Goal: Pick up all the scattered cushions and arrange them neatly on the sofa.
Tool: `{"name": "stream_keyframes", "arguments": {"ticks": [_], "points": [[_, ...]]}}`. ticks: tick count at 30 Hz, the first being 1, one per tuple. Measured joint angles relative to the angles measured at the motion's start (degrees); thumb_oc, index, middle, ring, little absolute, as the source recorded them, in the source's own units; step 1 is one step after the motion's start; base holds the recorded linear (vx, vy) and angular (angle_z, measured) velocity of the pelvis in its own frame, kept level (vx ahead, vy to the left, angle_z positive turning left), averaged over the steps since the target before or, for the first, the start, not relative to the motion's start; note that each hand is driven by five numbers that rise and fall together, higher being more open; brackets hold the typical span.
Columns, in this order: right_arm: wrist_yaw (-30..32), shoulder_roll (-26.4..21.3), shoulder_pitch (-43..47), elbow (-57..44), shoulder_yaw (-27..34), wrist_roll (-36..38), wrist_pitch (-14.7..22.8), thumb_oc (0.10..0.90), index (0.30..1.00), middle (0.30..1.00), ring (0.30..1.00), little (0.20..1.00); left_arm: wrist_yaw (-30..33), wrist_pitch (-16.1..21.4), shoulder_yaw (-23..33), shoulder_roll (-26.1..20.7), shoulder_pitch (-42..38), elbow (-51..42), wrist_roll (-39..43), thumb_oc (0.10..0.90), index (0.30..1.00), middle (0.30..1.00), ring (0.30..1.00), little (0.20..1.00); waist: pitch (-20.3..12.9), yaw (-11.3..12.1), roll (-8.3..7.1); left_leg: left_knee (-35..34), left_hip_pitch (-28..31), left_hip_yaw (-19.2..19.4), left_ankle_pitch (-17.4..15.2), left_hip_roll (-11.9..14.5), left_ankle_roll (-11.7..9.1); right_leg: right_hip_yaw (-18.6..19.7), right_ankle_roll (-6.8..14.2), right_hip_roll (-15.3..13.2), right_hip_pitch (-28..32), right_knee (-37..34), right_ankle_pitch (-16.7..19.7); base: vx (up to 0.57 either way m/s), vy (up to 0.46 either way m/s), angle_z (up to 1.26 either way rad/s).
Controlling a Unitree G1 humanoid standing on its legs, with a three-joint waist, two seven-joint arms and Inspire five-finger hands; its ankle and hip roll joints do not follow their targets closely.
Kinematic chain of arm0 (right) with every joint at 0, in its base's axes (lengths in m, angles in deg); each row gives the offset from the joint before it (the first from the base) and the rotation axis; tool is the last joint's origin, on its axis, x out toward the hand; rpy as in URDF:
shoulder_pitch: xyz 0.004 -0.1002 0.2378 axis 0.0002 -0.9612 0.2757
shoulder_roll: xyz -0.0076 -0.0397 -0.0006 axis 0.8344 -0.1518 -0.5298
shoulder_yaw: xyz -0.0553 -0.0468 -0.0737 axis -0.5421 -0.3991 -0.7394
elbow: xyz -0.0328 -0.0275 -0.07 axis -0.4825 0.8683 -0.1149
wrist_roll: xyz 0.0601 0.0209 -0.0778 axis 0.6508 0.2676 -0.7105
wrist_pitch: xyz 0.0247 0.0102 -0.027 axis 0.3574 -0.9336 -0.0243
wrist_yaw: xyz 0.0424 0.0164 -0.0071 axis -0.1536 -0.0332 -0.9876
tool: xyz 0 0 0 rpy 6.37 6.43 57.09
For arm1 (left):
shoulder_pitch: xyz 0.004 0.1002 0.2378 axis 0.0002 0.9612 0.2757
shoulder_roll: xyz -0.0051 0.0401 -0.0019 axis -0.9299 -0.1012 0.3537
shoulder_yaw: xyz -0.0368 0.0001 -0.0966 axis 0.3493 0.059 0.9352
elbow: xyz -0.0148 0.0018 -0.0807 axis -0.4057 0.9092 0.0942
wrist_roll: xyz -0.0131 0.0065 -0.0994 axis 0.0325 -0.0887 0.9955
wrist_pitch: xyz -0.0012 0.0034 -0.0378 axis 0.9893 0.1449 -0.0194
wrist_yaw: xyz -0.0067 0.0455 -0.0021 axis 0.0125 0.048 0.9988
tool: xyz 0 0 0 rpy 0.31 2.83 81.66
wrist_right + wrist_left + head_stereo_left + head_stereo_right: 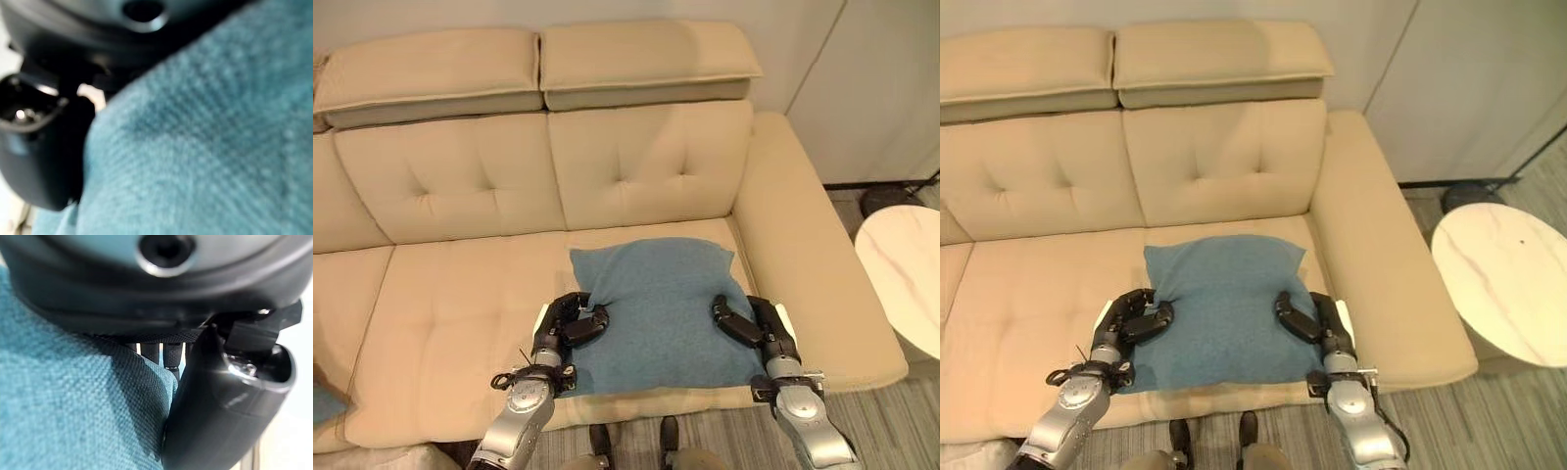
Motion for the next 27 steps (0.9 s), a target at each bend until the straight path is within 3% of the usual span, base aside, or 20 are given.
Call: {"name": "stream_keyframes", "arguments": {"ticks": [6,11,15,19,22,23,24,25,27], "points": [[3.69,-2.68,9.11,0.24,-2.91,-2.62,0.00,0.400,0.300,0.300,0.300,0.300,4.09,0.16,0.54,-0.18,-5.06,0.35,-0.20,0.400,0.300,0.300,0.300,0.300,-0.43,0.87,0.77,-1.09,-1.09,-1.77,1.28,0.24,-0.31,-1.26,-0.11,0.42,-0.59,-0.60,0.29,-0.03,-0.032,0.15],[12.19,-5.32,27.29,4.47,-4.74,-6.08,0.00,0.400,0.300,0.300,0.300,0.300,12.64,0.47,-0.15,-2.35,-24.37,3.56,-4.08,0.400,0.300,0.300,0.300,0.300,-0.41,1.40,1.04,-1.04,-8.33,-4.98,4.24,0.23,-0.17,-3.97,-0.95,0.53,-6.61,-0.58,1.77,-0.13,-0.020,0.27],[19.34,-6.67,37.83,5.53,-5.15,-9.82,0.18,0.400,0.300,0.300,0.300,0.300,19.18,3.87,-0.66,-3.73,-35.07,3.84,-8.27,0.400,0.300,0.300,0.300,0.300,-0.21,1.81,1.74,-1.07,-12.67,-6.27,5.35,0.24,-0.32,-4.82,-1.02,0.68,-10.44,-0.58,2.34,-0.07,-0.015,0.16],[25.15,-8.37,47.09,12.30,-6.78,-13.54,2.24,0.400,0.300,0.300,0.300,0.300,21.51,6.67,-3.08,-5.40,-45.14,10.69,-9.78,0.400,0.300,0.300,0.300,0.300,-0.22,2.24,2.24,-0.83,-16.30,-6.82,6.10,0.24,-1.07,-4.93,-1.19,0.69,-13.82,-0.56,2.91,-0.04,-0.006,0.04],[28.16,-8.37,58.36,23.48,-10.18,-14.11,2.08,0.400,0.300,0.300,0.300,0.300,22.22,7.08,-7.28,-6.68,-58.22,24.18,-10.28,0.400,0.300,0.300,0.300,0.300,-0.27,2.19,2.57,-0.91,-20.18,-7.29,6.96,0.44,-1.87,-4.99,-1.48,0.87,-17.58,-0.55,3.53,0.00,0.000,0.00],[28.60,-8.16,59.91,25.26,-10.80,-13.88,1.92,0.541,0.512,0.512,0.512,0.512,22.25,7.13,-8.10,-6.57,-60.19,26.41,-10.04,0.472,0.408,0.408,0.408,0.408,-0.26,2.19,2.59,-0.95,-20.79,-7.42,7.08,0.46,-1.77,-4.99,-1.49,0.90,-18.28,-0.55,3.54,-0.04,-0.005,0.01],[29.46,-8.20,64.16,31.30,-13.48,-12.99,1.72,0.675,0.712,0.712,0.712,0.712,21.99,7.17,-10.39,-6.55,-64.86,32.61,-9.84,0.800,0.900,0.900,0.900,0.900,-0.27,2.09,2.59,-0.88,-21.89,-7.48,7.34,0.46,-1.83,-4.98,-1.55,0.88,-19.28,-0.54,3.61,-0.03,0.007,-0.01],[29.25,-8.09,66.41,33.79,-14.53,-11.83,0.96,0.800,0.900,0.900,0.900,0.900,21.36,6.83,-11.37,-6.50,-67.32,35.25,-8.93,0.800,0.900,0.900,0.900,0.900,-0.26,2.12,2.61,-0.90,-22.69,-7.50,7.39,0.50,-1.82,-4.97,-1.57,0.91,-20.16,-0.54,3.62,-0.03,0.009,-0.01],[29.24,-8.05,69.32,38.53,-16.44,-8.30,0.50,0.800,0.900,0.900,0.900,0.900,20.33,6.51,-13.18,-6.33,-70.21,38.93,-6.42,0.800,0.900,0.900,0.900,0.900,-0.23,2.12,2.65,-0.90,-23.87,-7.55,7.71,0.47,-1.57,-4.28,-1.64,0.80,-21.41,-0.26,3.67,0.00,0.009,-0.03]]}}
